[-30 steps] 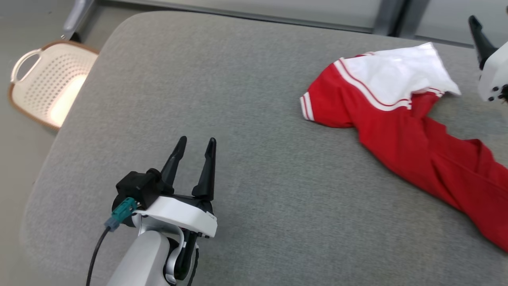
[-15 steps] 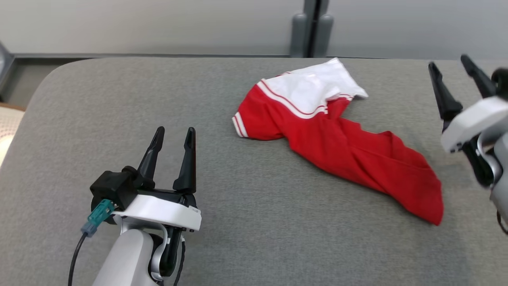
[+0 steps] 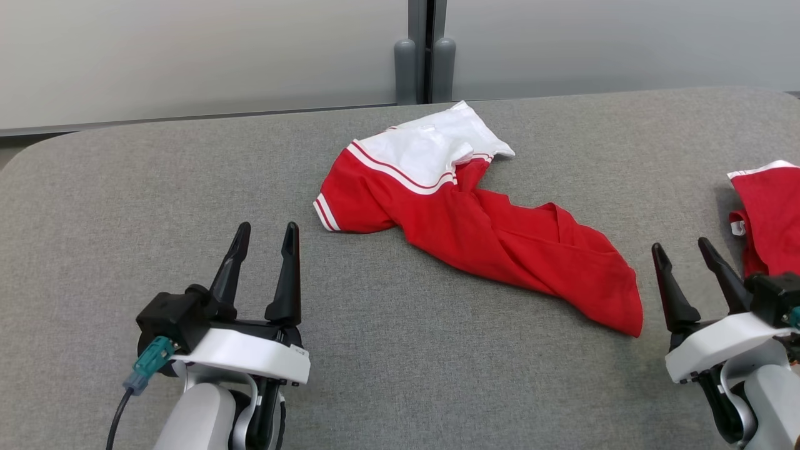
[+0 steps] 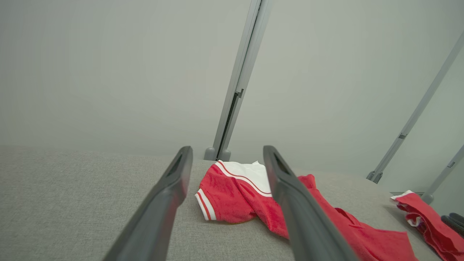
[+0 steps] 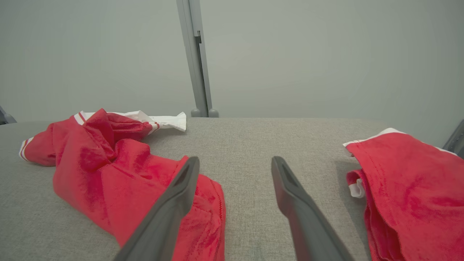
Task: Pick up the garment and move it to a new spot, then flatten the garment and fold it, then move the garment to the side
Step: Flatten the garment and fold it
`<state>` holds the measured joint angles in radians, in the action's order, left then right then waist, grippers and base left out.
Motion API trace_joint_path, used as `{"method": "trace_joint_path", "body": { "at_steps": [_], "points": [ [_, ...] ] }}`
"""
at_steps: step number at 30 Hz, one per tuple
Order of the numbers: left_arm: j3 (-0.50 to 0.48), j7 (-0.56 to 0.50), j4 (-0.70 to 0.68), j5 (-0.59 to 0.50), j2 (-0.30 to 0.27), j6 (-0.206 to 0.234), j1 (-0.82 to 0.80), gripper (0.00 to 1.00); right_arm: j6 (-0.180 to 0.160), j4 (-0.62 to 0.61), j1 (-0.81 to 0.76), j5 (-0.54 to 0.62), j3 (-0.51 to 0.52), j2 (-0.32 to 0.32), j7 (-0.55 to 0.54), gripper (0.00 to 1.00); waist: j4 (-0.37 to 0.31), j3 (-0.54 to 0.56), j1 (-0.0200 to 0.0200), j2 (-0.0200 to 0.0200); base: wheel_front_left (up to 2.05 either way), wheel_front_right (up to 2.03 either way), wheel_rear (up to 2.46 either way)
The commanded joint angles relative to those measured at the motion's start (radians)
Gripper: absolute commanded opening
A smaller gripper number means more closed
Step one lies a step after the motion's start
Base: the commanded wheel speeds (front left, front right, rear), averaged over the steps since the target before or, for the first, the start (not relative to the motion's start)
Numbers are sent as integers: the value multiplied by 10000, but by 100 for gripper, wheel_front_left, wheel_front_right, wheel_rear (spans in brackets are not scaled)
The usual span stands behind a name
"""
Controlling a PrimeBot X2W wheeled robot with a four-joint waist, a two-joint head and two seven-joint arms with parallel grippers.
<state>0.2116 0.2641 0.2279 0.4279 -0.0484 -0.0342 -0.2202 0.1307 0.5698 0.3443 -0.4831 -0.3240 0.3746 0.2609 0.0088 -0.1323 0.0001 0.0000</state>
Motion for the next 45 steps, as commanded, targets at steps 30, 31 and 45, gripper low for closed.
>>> {"method": "trace_joint_path", "body": {
  "at_steps": [30,31,45],
  "points": [
    [553,-1,455,72,-39,-44,-336,100,-1,-1053,132,1384,-684,233,-2443,0,881,-563,-1,0,0,0,0],
    [535,-1,465,76,-40,-33,-329,100,-1,-1089,119,1369,-766,230,-2388,0,877,-550,-1,0,0,0,0],
    [406,-1,585,150,-43,10,85,100,0,-2583,-984,1270,-2471,713,-2667,0,347,190,-1,0,0,0,0]
  ]
}}
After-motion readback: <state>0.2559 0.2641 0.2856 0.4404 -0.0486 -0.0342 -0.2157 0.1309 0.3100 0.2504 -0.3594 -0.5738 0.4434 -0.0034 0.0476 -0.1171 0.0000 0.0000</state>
